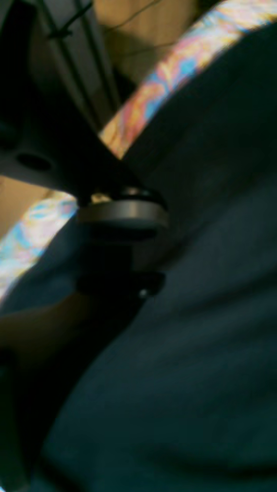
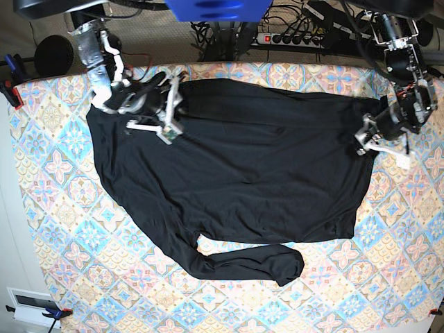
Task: Layout the t-shirt on the table in an organized manner, then fold the t-shirt properly
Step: 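Release the shoulders and move both grippers inward onto the shirt body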
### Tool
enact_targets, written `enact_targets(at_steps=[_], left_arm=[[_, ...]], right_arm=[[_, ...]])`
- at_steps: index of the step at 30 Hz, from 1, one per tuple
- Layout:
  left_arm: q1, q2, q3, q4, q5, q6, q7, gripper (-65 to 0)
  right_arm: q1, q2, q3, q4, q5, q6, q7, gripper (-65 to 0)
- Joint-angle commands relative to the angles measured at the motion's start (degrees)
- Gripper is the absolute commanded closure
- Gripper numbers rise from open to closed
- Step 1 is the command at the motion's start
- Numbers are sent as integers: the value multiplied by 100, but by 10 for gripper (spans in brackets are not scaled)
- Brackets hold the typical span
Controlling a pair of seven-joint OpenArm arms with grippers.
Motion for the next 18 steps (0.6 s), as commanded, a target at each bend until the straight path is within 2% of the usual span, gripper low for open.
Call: enact_targets(at_steps=[1, 4, 7, 12, 18], left_arm=[[-97, -120, 44, 221, -75, -17, -68, -363], [-97, -102, 238, 397, -75, -17, -68, -363], [-132, -102, 325, 380, -66, -17, -77, -363], [-132, -85, 449, 380, 180, -17, -77, -363], [-132, -76, 616, 388, 251, -17, -77, -363]], right_arm=[[76, 51, -186, 91, -223, -15, 166, -189], [111, 43, -740, 65, -785, -15, 341, -191], [111, 43, -872, 47, -1005, -15, 350, -230], [375, 43, -969, -76, -1005, -15, 350, -306], [999, 34, -1373, -252, -996, -15, 350, -290]])
